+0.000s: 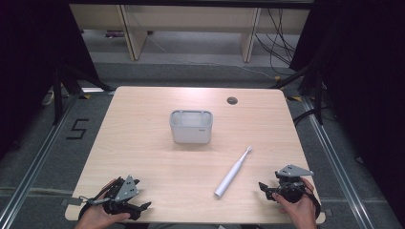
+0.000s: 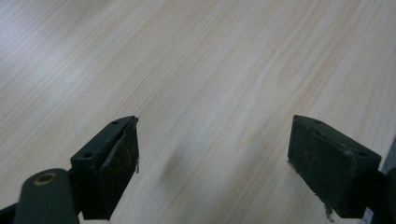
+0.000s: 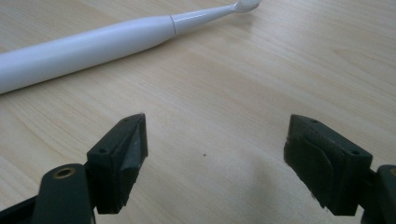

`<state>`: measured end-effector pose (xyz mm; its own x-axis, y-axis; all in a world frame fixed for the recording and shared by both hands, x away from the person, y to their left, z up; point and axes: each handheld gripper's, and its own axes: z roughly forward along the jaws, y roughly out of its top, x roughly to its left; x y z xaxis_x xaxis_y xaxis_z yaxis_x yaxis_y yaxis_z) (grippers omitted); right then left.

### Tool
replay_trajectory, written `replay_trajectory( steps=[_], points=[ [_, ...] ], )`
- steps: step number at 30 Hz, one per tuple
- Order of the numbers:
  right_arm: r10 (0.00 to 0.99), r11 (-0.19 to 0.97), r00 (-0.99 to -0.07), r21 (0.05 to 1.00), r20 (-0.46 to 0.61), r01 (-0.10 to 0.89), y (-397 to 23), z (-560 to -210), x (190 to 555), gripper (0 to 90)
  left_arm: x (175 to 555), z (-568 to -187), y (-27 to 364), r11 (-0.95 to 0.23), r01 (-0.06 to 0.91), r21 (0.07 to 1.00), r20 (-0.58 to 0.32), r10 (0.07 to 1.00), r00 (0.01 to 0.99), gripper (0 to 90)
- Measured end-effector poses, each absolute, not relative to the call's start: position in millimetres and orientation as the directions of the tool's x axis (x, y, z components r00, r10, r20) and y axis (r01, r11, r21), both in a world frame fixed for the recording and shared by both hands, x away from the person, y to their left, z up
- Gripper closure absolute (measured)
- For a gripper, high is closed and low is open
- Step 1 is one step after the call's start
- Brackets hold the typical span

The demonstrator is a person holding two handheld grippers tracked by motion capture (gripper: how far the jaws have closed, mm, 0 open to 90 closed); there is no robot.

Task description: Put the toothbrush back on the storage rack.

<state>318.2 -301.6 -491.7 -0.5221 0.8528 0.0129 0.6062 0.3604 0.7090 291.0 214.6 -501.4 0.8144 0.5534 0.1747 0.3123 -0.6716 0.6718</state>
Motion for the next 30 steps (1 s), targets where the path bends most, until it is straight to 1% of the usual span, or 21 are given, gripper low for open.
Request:
replay_trajectory(
  steps=[2,4,6,7,9,10,11,12,13,16,17,18,20,22,23,24,25,26,28,29,30],
  points=[
    [0.849,0.348,-0.526,0.702,0.044,0.621,-300.3,-492.2,318.4,22.2,291.8,-499.7,216.1,-0.7,0.298,0.649,0.19,0.528,0.827,16.2],
    [0.844,0.356,-0.534,0.694,0.048,0.625,-300.8,-491.5,318.6,22.2,291.4,-500.4,215.3,-0.689,0.304,0.658,0.182,0.537,0.824,16.2],
    [0.835,0.37,-0.549,0.698,0.041,0.614,-301.5,-491.8,320.0,22.1,291.1,-501.3,214.6,-0.676,0.312,0.668,0.176,0.551,0.816,16.1],
    [0.829,0.385,-0.559,0.71,0.016,0.59,-301.2,-492.7,321.0,21.9,291.2,-501.5,214.6,-0.676,0.31,0.669,0.176,0.549,0.817,16.1],
    [0.828,0.388,-0.56,0.71,0.01,0.587,-300.8,-492.4,321.5,21.5,291.2,-501.5,214.7,-0.678,0.311,0.666,0.175,0.547,0.819,16.1],
    [0.835,0.368,-0.549,0.7,0.041,0.612,-299.3,-491.3,320.8,21.5,291.1,-501.6,214.5,-0.676,0.311,0.668,0.174,0.549,0.818,16.1],
    [0.835,0.368,-0.549,0.7,0.041,0.612,-299.3,-491.3,320.8,21.5,291.0,-501.7,214.4,-0.675,0.312,0.669,0.174,0.55,0.817,16.1],
    [0.84,0.381,-0.542,0.699,0.012,0.605,-299.4,-490.0,319.8,21.4,291.0,-501.5,214.4,-0.676,0.311,0.668,0.175,0.549,0.818,16.2],
    [0.85,0.352,-0.526,0.708,0.033,0.613,-297.2,-490.2,319.1,20.3,291.0,-501.5,214.4,-0.676,0.311,0.668,0.175,0.549,0.818,16.1],
    [0.85,0.364,-0.527,0.706,0.015,0.607,-298.0,-490.2,319.6,19.3,290.6,-501.4,214.0,-0.672,0.312,0.672,0.175,0.554,0.814,16.1],
    [0.848,0.349,-0.529,0.726,0.024,0.593,-297.1,-492.2,321.6,19.1,291.2,-500.3,215.3,-0.696,0.302,0.652,0.19,0.535,0.823,16.1],
    [0.845,0.357,-0.534,0.733,0.01,0.579,-297.8,-492.7,322.3,19.0,290.7,-501.4,214.5,-0.681,0.309,0.664,0.18,0.547,0.817,16.2],
    [0.843,0.348,-0.537,0.733,0.028,0.585,-297.4,-491.7,322.3,19.2,290.8,-501.8,214.3,-0.676,0.311,0.668,0.176,0.55,0.817,16.2],
    [0.859,0.334,-0.511,0.731,0.023,0.595,-296.2,-489.0,320.1,20.9,291.0,-501.3,214.6,-0.68,0.31,0.664,0.175,0.545,0.82,16.1],
    [0.866,0.307,-0.497,0.728,0.054,0.613,-293.4,-488.2,318.5,22.0,291.0,-501.5,214.4,-0.679,0.31,0.666,0.179,0.549,0.817,16.1],
    [0.858,0.324,-0.513,0.739,0.034,0.591,-293.5,-488.4,320.2,23.2,291.1,-501.4,214.6,-0.681,0.309,0.664,0.181,0.547,0.817,16.1],
    [0.862,0.312,-0.505,0.733,0.05,0.604,-291.8,-487.8,319.1,23.9,291.2,-501.1,214.8,-0.687,0.306,0.659,0.181,0.54,0.822,16.2],
    [0.848,0.341,-0.53,0.745,0.019,0.573,-293.0,-487.4,321.4,24.8,291.3,-500.7,215.0,-0.693,0.305,0.653,0.184,0.535,0.825,16.2],
    [0.857,0.307,-0.511,0.737,0.061,0.602,-289.2,-486.5,319.6,26.9,291.1,-501.0,214.7,-0.69,0.305,0.657,0.182,0.537,0.824,16.1],
    [0.846,0.33,-0.531,0.75,0.034,0.574,-290.4,-486.4,321.6,27.9,291.2,-501.0,214.8,-0.691,0.305,0.655,0.182,0.536,0.824,16.1],
    [0.852,0.304,-0.519,0.745,0.066,0.593,-287.0,-484.7,320.1,30.5,291.3,-501.1,214.8,-0.691,0.306,0.655,0.181,0.537,0.824,16.2]
  ],
)
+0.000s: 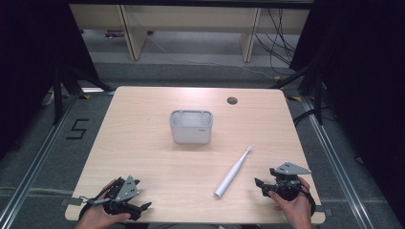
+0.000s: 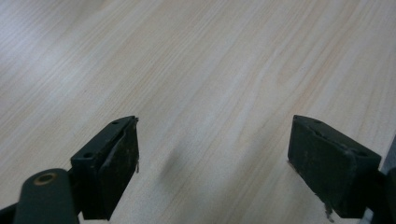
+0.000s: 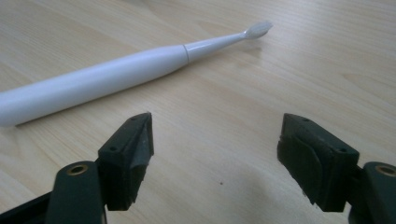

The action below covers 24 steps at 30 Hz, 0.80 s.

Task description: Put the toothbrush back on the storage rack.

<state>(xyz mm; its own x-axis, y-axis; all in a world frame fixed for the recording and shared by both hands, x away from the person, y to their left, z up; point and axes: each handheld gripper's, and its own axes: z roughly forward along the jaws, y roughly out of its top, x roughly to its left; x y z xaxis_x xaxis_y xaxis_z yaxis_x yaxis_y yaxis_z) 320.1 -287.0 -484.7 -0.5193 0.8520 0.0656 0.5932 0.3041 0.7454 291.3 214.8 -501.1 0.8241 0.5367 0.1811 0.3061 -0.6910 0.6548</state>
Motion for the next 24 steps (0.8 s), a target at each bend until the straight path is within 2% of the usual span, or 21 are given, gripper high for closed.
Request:
replay_trajectory(
  steps=[4,5,6,7,9,10,11,13,15,16,18,19,22,24],
  points=[
    [0.842,0.319,-0.538,0.763,0.045,0.562,-285.1,-483.2,321.7,33.7,290.9,-501.6,214.4,-0.679,0.31,0.665,0.175,0.546,0.819,16.2],
    [0.845,0.294,-0.529,0.755,0.082,0.586,-281.3,-482.9,320.0,35.8,291.2,-501.6,214.6,-0.683,0.31,0.661,0.177,0.544,0.821,16.2],
    [0.83,0.328,-0.556,0.766,0.047,0.553,-280.9,-481.2,321.9,40.1,291.4,-501.5,214.7,-0.687,0.309,0.658,0.178,0.541,0.822,16.1],
    [0.83,0.328,-0.556,0.766,0.047,0.553,-280.9,-481.2,321.9,40.1,291.5,-501.3,214.9,-0.69,0.307,0.655,0.18,0.538,0.824,16.1],
    [0.825,0.312,-0.561,0.774,0.066,0.55,-277.3,-480.5,321.8,45.7,291.4,-501.2,214.8,-0.692,0.305,0.655,0.182,0.536,0.824,16.2],
    [0.82,0.327,-0.571,0.787,0.039,0.524,-274.8,-478.5,322.2,52.5,291.4,-501.2,214.8,-0.692,0.306,0.654,0.182,0.536,0.824,16.2],
    [0.82,0.327,-0.571,0.787,0.039,0.524,-274.8,-478.5,322.2,52.5,291.5,-501.2,214.8,-0.691,0.307,0.654,0.181,0.537,0.824,16.2],
    [0.809,0.336,-0.587,0.791,0.035,0.51,-268.0,-476.8,321.8,63.3,291.4,-501.3,214.8,-0.691,0.306,0.655,0.183,0.538,0.823,16.2],
    [0.807,0.33,-0.588,0.779,0.062,0.534,-263.8,-476.4,320.3,65.7,291.1,-501.6,214.6,-0.689,0.309,0.655,0.178,0.539,0.824,16.2],
    [0.786,0.359,-0.616,0.776,0.048,0.519,-258.0,-476.4,321.2,72.5,291.5,-501.8,214.6,-0.689,0.309,0.656,0.178,0.539,0.823,16.1],
    [0.777,0.366,-0.628,0.778,0.048,0.511,-250.6,-476.2,320.2,78.0,291.3,-501.7,214.4,-0.681,0.311,0.663,0.176,0.546,0.819,16.2],
    [0.777,0.366,-0.628,0.778,0.048,0.511,-250.6,-476.2,320.2,78.0,291.3,-501.7,214.4,-0.681,0.311,0.663,0.176,0.546,0.819,16.2],
    [0.738,0.4,-0.675,0.79,0.022,0.464,-239.7,-475.4,322.4,88.4,291.8,-501.5,215.2,-0.69,0.31,0.654,0.18,0.54,0.822,16.1],
    [0.732,0.408,-0.681,0.793,0.012,0.452,-237.4,-475.4,323.8,89.3,291.5,-501.8,214.6,-0.68,0.313,0.662,0.175,0.547,0.818,16.2]
  ],
)
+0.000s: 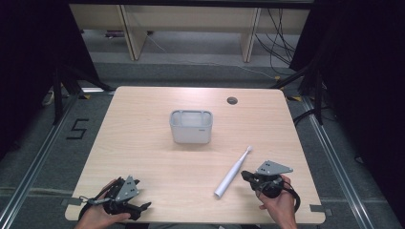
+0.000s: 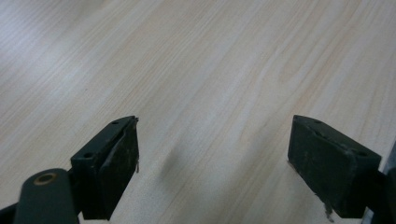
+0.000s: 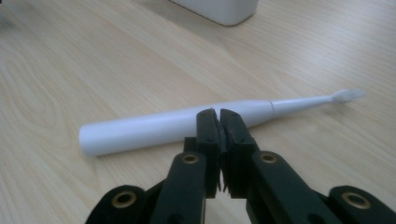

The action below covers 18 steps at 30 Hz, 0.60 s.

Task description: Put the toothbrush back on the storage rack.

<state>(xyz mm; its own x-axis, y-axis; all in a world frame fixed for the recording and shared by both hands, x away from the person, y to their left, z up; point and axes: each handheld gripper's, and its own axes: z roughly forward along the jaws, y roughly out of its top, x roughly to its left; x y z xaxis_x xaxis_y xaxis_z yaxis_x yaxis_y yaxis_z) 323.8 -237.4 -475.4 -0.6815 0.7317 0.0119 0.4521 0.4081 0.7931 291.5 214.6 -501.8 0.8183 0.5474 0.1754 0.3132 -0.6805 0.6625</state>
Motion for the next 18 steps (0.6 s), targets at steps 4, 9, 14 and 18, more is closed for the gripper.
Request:
replay_trajectory(
  steps=[4,9,14,18],
  points=[
    [0.705,0.428,-0.708,0.78,0.028,0.456,-221.8,-477.4,326.4,90.0,291.6,-501.5,215.3,-0.692,0.309,0.652,0.181,0.538,0.823,16.1],
    [0.679,0.435,-0.732,0.78,0.044,0.45,-207.0,-477.1,329.6,90.0,290.8,-502.0,214.2,-0.676,0.313,0.667,0.174,0.55,0.817,16.1],
    [0.648,0.468,-0.761,0.778,0.021,0.42,-195.7,-478.1,333.3,90.0,291.0,-501.2,214.6,-0.684,0.309,0.661,0.18,0.544,0.819,16.2],
    [0.626,0.49,-0.779,0.767,0.021,0.414,-184.0,-480.3,335.1,90.0,291.3,-501.8,214.8,-0.682,0.311,0.662,0.175,0.545,0.82,16.1]
  ],
)
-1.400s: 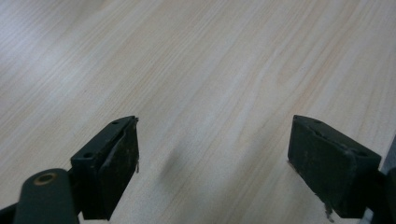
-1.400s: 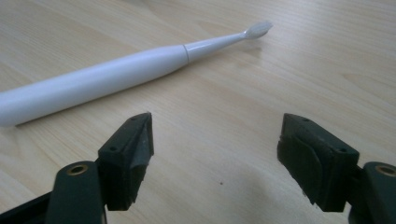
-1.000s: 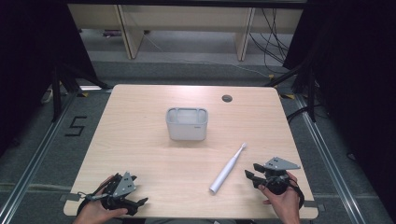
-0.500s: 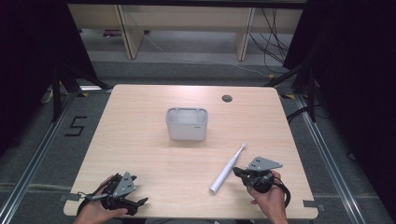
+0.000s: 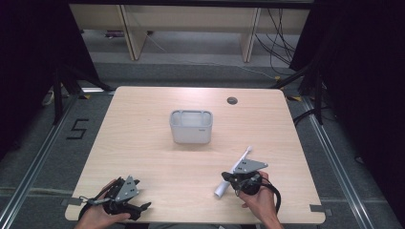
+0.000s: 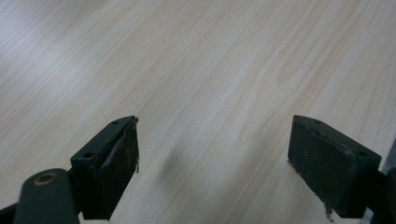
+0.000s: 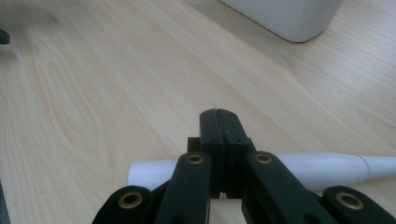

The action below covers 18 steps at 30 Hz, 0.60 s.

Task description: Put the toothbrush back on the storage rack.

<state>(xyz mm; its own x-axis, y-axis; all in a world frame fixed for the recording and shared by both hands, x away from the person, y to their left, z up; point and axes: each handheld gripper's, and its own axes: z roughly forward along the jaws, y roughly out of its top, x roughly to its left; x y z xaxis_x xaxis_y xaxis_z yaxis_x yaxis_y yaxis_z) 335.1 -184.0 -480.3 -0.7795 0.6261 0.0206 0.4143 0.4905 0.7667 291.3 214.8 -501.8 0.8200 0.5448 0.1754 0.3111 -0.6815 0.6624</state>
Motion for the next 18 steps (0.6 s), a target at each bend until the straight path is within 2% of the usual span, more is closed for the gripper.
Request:
replay_trajectory(
  steps=[8,18],
  points=[
    [0.599,0.532,-0.8,0.731,0.032,0.427,-166.7,-486.0,332.8,90.0,290.9,-501.5,214.5,-0.684,0.309,0.661,0.18,0.544,0.82,16.2],
    [0.587,0.557,-0.809,0.709,0.031,0.432,-164.9,-491.9,332.8,90.0,290.2,-501.6,214.3,-0.679,0.315,0.663,0.174,0.549,0.817,16.1]
  ],
)
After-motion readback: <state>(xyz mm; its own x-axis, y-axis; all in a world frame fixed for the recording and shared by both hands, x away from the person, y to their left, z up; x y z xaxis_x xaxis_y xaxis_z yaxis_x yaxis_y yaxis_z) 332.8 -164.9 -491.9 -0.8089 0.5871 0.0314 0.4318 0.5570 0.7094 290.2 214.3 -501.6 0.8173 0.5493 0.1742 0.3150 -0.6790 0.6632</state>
